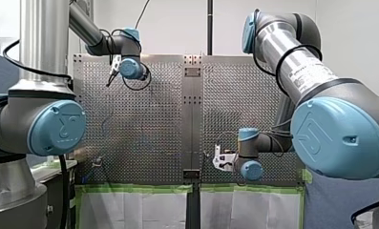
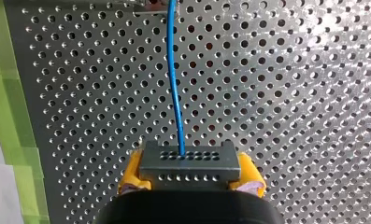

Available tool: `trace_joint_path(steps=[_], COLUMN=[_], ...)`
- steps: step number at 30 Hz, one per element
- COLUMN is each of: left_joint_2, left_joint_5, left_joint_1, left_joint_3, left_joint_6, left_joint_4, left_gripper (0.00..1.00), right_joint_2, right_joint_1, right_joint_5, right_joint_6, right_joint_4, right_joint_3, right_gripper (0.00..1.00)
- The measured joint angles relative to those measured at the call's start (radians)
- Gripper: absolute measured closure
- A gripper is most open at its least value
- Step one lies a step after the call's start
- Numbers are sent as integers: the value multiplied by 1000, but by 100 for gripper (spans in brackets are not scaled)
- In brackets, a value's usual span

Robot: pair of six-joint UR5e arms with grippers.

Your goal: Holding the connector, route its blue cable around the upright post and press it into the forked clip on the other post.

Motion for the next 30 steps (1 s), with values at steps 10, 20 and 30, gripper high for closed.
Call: trace_joint_path(steps=[10, 20, 30], left_joint_2=[-13, -34, -75], left_joint_5=[8, 10, 11], left_joint_1=[11, 18, 12], left_joint_3=[3, 4, 12], left_joint_6=[13, 19, 24], left_joint_4=[79, 159, 229], left_gripper=[0, 0, 0], right_joint_2=[0, 0, 0], right_joint_1=[0, 0, 0], right_joint_5=[0, 0, 0], right_joint_6=[0, 0, 0], right_joint_4=[-5, -5, -3], right_joint_3=[0, 0, 1], right_gripper=[100, 100, 100])
